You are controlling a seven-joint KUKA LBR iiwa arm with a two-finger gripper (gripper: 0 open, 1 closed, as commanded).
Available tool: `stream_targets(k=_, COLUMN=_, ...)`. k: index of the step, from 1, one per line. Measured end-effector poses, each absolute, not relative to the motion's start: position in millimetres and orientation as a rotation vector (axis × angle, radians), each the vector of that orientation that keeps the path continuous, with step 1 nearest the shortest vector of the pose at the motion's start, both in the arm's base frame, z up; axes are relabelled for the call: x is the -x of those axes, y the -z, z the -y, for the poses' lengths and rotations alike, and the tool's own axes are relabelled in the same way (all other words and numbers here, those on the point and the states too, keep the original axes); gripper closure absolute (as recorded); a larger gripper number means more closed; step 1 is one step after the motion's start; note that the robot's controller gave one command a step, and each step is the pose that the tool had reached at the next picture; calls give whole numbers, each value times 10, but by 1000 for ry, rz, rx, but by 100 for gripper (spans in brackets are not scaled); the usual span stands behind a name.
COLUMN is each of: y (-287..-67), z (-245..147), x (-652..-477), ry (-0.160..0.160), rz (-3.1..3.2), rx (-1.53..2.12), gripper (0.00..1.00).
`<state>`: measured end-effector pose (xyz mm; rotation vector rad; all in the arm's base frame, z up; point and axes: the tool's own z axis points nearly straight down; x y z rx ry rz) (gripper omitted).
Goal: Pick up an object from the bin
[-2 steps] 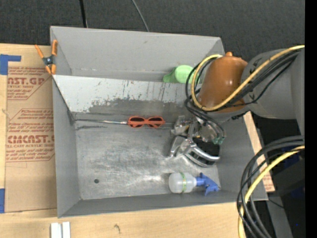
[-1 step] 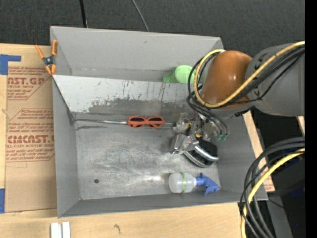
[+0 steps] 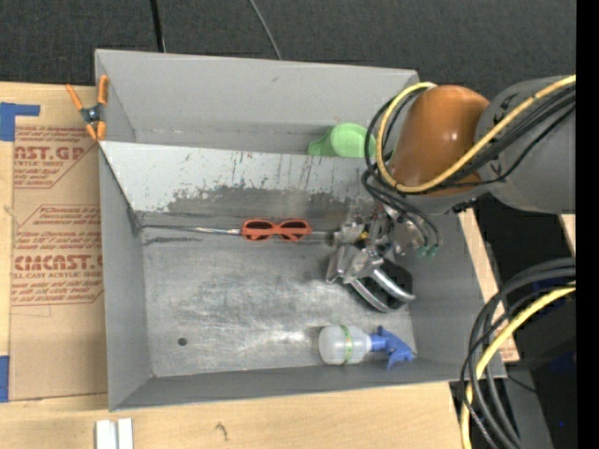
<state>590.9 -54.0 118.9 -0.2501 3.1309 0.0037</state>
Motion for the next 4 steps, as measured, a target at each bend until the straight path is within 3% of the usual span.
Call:
stream_targets(k=2, y=-1160, z=588, x=-5889, ry=-1, rz=-3130, rx=246, gripper=100)
stream_targets(k=3, y=-1392, z=758, x=-5870, ry=-6, rz=-3093, rx=567, gripper=100)
stream_targets(k=4, y=-1406, z=781, x=-5898, ry=-8, rz=-3088, rx=576, gripper=100)
